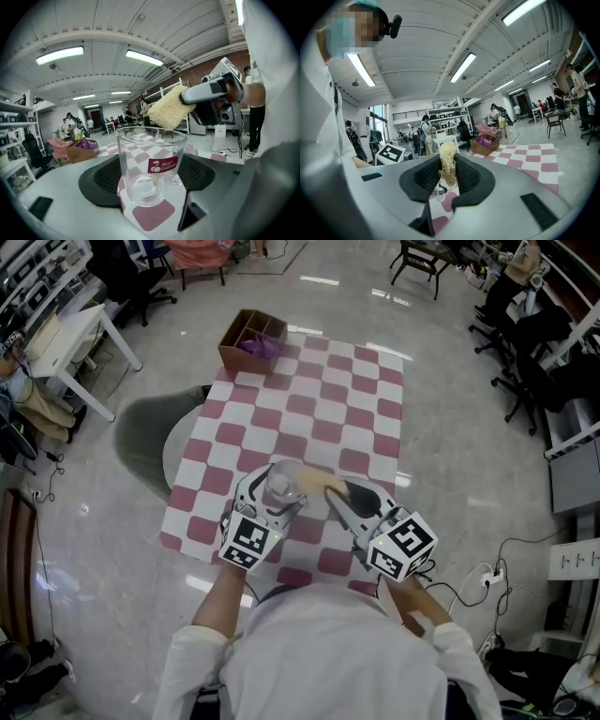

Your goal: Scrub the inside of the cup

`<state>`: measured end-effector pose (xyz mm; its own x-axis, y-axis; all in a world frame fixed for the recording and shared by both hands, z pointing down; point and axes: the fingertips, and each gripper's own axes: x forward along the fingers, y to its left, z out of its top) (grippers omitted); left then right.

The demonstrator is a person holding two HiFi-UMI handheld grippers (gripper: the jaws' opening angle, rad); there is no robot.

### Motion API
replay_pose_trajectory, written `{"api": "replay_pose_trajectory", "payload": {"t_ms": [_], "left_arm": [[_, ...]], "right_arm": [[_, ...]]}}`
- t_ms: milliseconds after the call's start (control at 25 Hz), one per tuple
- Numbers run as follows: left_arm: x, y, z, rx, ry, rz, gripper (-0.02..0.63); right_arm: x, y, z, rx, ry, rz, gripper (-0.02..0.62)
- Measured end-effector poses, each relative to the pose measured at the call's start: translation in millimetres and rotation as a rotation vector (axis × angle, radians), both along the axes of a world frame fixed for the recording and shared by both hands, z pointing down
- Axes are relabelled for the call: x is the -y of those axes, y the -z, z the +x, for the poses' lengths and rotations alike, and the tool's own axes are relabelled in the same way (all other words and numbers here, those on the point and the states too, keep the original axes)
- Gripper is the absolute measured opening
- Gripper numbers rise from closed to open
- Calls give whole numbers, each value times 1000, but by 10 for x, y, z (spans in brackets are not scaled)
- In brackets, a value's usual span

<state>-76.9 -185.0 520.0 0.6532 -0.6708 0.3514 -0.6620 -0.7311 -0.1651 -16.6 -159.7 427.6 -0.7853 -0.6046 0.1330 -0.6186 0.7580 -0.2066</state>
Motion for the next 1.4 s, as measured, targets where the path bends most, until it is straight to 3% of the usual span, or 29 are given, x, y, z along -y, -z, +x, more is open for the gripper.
{"api": "replay_pose_trajectory", "payload": {"t_ms": [280, 560, 1400], "left_arm": [[349, -30, 3, -118, 10, 13, 360], [644, -318, -71, -191, 71, -56, 360], [740, -871, -175, -213, 130, -153, 360]], "right_arm": [[85, -76, 158, 18, -57, -22, 86], [87, -231, 212, 10, -75, -74, 87], [91, -372, 175, -12, -87, -109, 86]]}}
